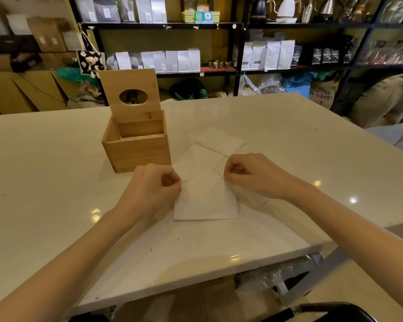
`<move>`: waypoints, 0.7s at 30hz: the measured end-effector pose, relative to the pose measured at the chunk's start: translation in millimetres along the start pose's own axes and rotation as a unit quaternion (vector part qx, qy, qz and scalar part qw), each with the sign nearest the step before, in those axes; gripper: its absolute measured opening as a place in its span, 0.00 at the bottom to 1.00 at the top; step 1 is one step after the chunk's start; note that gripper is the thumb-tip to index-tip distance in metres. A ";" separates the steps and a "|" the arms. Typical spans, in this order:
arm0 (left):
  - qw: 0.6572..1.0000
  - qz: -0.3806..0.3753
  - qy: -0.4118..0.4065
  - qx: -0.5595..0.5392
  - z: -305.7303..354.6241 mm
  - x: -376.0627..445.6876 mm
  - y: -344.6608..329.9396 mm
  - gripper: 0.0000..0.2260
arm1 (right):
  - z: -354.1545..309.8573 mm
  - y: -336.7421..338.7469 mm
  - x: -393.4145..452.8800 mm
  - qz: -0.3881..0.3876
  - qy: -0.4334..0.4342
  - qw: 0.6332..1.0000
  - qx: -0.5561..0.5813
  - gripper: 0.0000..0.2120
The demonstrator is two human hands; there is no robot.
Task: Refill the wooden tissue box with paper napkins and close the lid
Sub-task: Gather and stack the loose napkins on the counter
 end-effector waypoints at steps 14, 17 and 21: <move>0.986 -0.134 0.050 0.084 -0.9 -18.8 -5.6 0.15 | -4.2 -26.8 4.8 -0.058 0.027 0.995 -0.081 0.08; 0.976 -0.149 0.022 0.157 2.4 -17.4 -7.3 0.13 | -4.1 -21.8 2.6 -0.044 0.039 0.992 -0.112 0.10; 0.956 -0.150 -0.042 0.250 16.7 -4.4 -8.7 0.13 | 5.8 -5.1 -1.5 -0.007 0.039 0.989 -0.142 0.10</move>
Point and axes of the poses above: each hand's wrist, its own x-axis towards the middle knuckle, its own y-axis out of the back of the hand, z = x × y, the point moved 6 cm from there along x, towards the middle knuckle, and after that the axes turned 10 degrees about z, right-handed, at the moved point
